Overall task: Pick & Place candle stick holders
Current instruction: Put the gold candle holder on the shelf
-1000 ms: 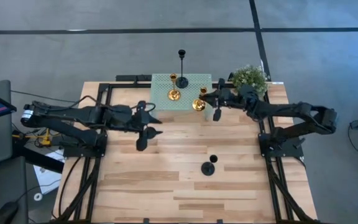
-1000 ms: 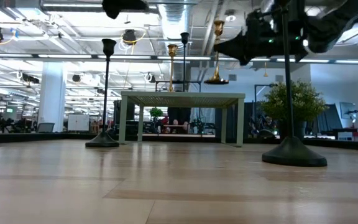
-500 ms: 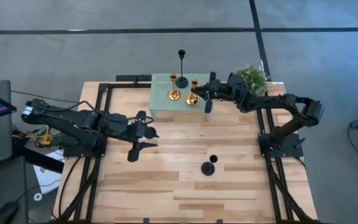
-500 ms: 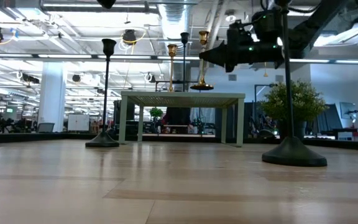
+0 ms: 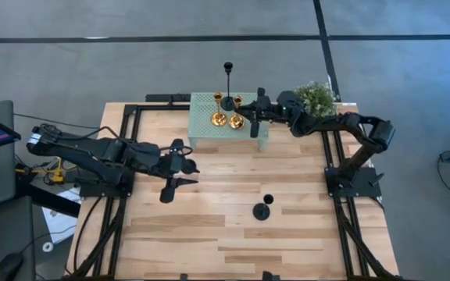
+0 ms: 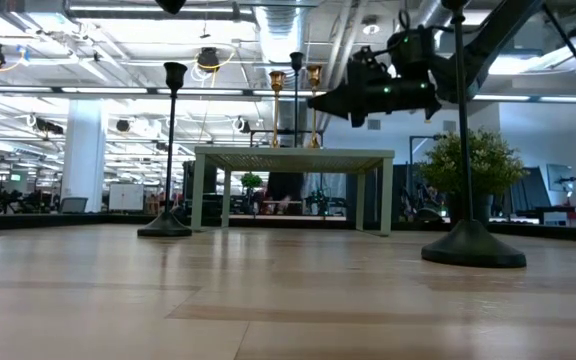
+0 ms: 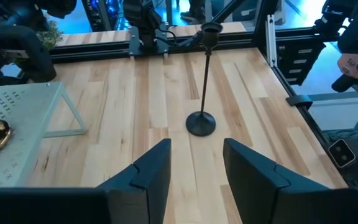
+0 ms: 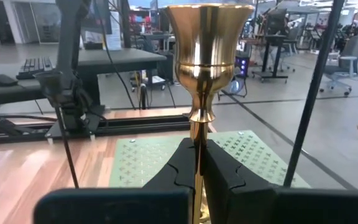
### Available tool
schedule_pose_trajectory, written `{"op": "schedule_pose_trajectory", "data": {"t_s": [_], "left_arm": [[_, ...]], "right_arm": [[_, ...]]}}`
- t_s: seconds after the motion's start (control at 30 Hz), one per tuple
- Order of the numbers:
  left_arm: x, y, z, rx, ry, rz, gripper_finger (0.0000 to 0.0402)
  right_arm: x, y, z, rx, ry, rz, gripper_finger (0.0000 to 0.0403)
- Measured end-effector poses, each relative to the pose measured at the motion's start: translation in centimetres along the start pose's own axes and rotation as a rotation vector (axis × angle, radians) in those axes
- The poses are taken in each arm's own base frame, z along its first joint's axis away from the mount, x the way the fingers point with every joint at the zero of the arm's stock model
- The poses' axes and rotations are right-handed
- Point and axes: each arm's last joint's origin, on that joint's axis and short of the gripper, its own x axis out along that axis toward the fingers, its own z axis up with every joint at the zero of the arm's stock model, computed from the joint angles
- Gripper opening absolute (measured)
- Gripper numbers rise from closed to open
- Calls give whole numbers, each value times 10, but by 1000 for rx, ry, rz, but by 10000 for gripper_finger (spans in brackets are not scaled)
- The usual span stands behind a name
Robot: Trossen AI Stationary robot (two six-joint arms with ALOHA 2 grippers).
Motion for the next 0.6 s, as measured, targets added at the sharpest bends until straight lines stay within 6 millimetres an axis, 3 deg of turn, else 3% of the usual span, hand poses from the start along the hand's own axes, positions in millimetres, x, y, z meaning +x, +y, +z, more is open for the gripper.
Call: {"op": "schedule_pose_trajectory", "data": {"t_s": [0.6], "left_arm": [[0, 0, 0, 0, 1, -1, 142]], "right_arm": [[-3, -9, -2, 1, 8, -27, 0]]}}
